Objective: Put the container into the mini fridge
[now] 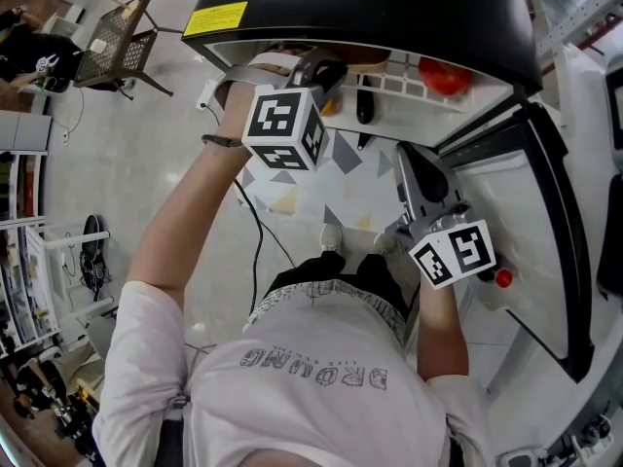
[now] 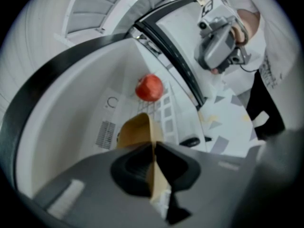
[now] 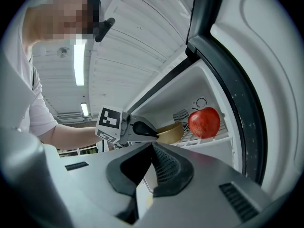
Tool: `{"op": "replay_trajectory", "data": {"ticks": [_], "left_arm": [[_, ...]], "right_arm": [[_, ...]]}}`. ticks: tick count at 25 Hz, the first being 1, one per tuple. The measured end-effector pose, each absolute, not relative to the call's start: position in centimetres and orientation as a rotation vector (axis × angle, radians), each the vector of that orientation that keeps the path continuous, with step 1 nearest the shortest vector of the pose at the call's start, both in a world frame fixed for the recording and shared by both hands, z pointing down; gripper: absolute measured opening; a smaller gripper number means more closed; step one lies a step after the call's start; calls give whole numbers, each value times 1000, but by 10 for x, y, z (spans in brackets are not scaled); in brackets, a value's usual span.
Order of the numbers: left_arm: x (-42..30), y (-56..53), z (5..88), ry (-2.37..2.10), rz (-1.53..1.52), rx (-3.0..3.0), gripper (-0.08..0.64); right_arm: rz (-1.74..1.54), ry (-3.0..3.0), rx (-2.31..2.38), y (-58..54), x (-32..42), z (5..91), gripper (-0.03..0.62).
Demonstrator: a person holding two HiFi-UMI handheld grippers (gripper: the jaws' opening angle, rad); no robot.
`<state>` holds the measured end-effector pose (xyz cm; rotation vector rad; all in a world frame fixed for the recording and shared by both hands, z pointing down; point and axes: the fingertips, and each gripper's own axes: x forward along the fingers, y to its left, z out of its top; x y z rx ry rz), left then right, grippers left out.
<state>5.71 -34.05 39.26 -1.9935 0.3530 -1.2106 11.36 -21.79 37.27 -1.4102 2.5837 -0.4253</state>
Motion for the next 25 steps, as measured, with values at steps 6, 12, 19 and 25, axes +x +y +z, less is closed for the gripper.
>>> {"op": "replay_trajectory", "data": {"ticks": [6,12,19,25], "left_arm": [[56,-344,393,377,-1207,-1983,59],[54,-344,390,428,-1187,-1991,96],[50,-329,365,524,-1076,-2051,101],[39,-305,340,617,-943,-2145,71]], "right_arm": [[-425,2585,-1409,-217,115,372,-2],[-419,2590,-1410,-215,116,372,-2],[-392,2611,-1417,-212,115,364,-2],[-350,2649,-1411,-204,106,351,-2]]}}
